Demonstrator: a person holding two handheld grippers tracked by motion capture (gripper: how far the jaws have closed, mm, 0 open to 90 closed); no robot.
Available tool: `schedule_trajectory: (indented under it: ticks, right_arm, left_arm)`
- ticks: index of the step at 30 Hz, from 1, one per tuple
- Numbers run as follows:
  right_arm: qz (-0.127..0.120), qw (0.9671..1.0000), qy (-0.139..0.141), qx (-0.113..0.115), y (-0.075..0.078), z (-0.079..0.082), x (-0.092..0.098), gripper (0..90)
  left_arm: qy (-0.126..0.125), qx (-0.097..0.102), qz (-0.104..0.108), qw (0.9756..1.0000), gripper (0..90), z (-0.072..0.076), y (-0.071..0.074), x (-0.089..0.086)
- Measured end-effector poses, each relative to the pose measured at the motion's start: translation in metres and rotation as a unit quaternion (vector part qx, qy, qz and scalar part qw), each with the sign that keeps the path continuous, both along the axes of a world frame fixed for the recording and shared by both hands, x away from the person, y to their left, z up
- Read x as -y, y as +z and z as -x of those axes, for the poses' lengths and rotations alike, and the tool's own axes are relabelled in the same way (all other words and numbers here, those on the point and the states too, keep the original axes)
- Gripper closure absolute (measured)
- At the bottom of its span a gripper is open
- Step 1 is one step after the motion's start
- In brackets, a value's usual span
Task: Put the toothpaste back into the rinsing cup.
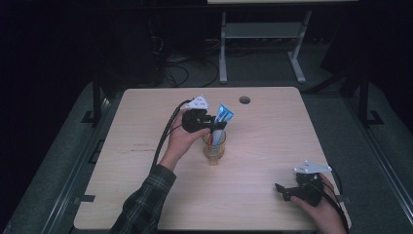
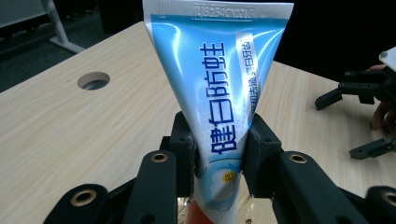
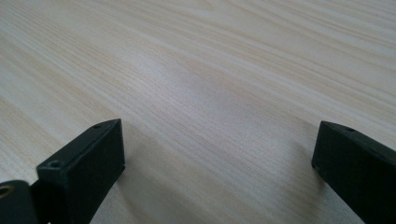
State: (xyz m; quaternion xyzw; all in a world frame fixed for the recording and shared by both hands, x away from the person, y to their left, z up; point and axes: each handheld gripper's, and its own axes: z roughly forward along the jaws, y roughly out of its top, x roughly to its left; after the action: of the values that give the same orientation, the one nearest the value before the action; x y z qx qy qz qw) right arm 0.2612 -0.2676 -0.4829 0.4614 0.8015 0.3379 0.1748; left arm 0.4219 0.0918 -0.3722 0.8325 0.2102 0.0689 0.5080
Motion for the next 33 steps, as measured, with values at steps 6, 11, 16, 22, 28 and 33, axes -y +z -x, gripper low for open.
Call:
schedule_trajectory:
  ticks: [6,11,16,22,28,33]
  right_arm:
    - [0.000,1.0000,0.000,0.000,0.000,0.000,0.000,1.8]
    - [0.000,1.0000,0.000,0.000,0.000,0.000,0.000,1.8]
    - [0.000,1.0000,0.000,0.000,0.000,0.000,0.000,1.8]
    - [0.000,1.0000,0.000,0.000,0.000,0.000,0.000,1.8]
    - [0.000,1.0000,0.000,0.000,0.000,0.000,0.000,1.8]
    - [0.000,1.0000,0.001,0.001,0.000,0.000,0.000,1.8]
  left_arm:
    - [0.022,0.012,0.014,0.9996,55.1,0.002,0.004,0.000]
    - [0.032,0.011,0.010,0.9994,45.3,0.001,0.005,-0.002]
    - [0.044,0.006,0.007,0.9990,38.5,0.002,0.006,-0.005]
    - [0.055,0.001,0.001,0.9985,33.6,0.004,0.009,-0.013]
    - [0.064,-0.007,-0.015,0.9978,29.9,0.009,0.007,-0.024]
    - [0.072,-0.017,-0.026,0.9969,28.2,0.014,0.005,-0.039]
